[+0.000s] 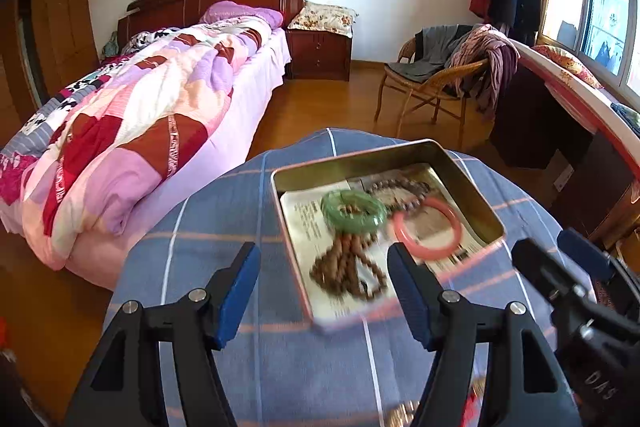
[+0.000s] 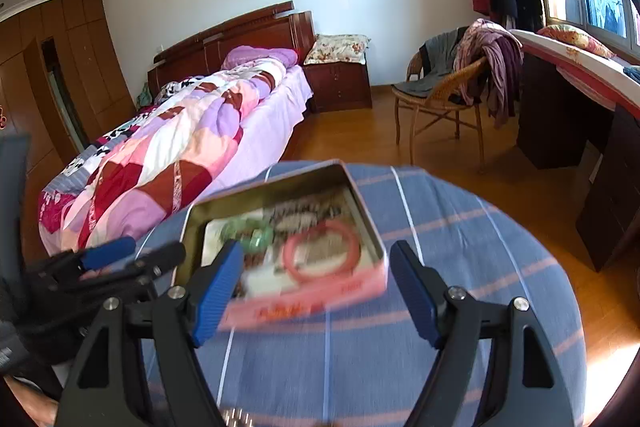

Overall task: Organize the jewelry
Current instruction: 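Reach the right tool to the red string and grasp it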

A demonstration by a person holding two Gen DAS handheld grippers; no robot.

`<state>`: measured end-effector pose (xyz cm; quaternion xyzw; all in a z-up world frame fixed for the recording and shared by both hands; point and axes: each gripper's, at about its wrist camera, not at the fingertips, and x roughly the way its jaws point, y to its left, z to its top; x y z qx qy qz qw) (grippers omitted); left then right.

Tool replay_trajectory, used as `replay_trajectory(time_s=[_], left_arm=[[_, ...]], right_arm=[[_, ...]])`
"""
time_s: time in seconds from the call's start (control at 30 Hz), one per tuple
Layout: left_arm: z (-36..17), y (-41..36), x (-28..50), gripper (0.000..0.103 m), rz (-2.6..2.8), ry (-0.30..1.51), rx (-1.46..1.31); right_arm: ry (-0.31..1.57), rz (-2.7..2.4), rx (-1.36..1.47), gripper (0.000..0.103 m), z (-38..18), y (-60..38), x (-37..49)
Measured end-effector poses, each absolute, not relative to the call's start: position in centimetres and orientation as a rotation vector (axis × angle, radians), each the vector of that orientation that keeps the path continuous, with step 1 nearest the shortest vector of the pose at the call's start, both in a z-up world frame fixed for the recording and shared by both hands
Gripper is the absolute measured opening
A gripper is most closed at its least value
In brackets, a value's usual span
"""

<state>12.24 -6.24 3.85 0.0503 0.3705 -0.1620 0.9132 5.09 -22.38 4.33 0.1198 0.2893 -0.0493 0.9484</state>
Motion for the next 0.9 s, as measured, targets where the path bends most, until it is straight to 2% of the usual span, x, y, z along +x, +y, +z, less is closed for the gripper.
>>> replay_trajectory(time_s=[0.4,0.6,0.73,0.9], left_arm=[[3.8,-3.9,6.0,0.071,-0.266,0.737,0.116],[2.6,-2.9,3.9,0.071,-0.228,0.741,0.139],[1.9,-2.0,3.2,0.071,-0.22,0.752,0.134],[1.1,-1.2,2.8,0.071,-0.207,0.768,0.12]], right_arm=[[0.574,-0.106,0.231,0.08,4.3,-20.9,-1.3],[0.578,-0.101,0.207,0.078,3.4,-19.9,-3.2],[0.592,-0.087,0.198,0.072,2.9,-19.3,-3.6],[0.593,-0.08,0.186,0.072,2.6,-18.6,-4.2]])
